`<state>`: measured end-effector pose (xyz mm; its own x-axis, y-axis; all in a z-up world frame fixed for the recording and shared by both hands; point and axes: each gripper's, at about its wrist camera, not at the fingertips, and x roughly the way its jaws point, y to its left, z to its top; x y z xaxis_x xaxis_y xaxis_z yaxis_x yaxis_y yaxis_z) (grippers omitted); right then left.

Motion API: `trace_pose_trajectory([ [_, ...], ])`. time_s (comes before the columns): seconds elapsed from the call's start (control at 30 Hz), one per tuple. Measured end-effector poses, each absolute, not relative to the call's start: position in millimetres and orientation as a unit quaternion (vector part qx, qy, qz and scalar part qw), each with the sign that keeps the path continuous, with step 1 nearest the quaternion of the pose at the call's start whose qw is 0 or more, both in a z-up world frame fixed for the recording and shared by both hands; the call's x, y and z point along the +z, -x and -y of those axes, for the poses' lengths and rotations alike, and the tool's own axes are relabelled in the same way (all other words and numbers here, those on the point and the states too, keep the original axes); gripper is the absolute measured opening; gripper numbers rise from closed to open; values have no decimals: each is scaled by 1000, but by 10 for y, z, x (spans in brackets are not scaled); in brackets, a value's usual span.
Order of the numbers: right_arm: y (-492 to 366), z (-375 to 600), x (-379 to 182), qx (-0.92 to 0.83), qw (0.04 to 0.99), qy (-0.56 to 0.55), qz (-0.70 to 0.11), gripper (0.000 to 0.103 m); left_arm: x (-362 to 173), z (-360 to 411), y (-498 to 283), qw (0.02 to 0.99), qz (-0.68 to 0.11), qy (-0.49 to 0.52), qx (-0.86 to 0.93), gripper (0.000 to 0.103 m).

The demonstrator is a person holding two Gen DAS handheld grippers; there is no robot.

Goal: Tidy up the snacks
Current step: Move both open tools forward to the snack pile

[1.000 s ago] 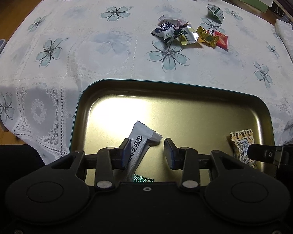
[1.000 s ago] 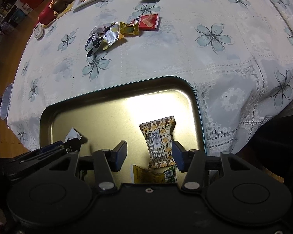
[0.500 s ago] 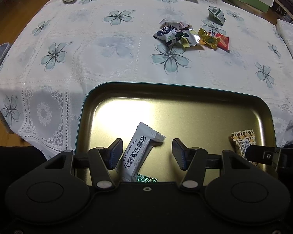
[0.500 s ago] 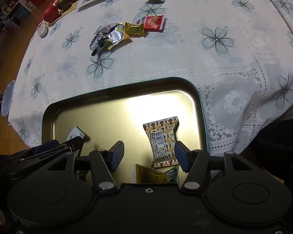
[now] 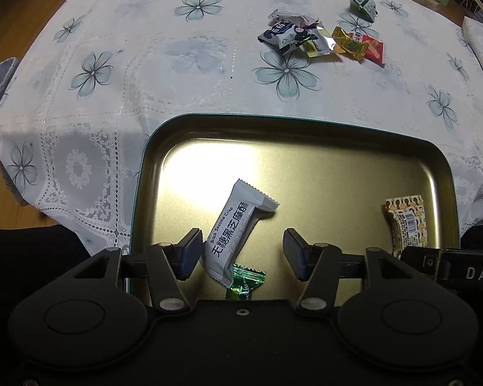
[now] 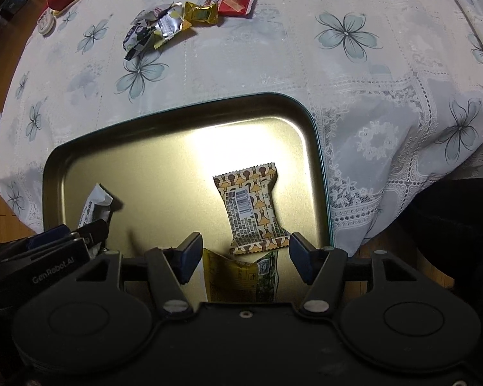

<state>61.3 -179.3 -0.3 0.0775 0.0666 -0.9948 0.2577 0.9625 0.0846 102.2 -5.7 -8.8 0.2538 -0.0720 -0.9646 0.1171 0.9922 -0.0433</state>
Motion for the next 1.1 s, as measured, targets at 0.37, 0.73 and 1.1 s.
trace_pose_trajectory([
  [0.37,-747,1869,4,-46,678,-119,-724,63,142,65,-1243,769,-633,-46,-81,61],
  [0.73,-1600,2096,200,-55,684,-135,-714,63,280,258,-2066,775,-625,-37,-84,60],
  [1.1,-2735,2455,242,-114,710,-169,-674,63,75,400,-2838,785,-616,-33,-49,61],
])
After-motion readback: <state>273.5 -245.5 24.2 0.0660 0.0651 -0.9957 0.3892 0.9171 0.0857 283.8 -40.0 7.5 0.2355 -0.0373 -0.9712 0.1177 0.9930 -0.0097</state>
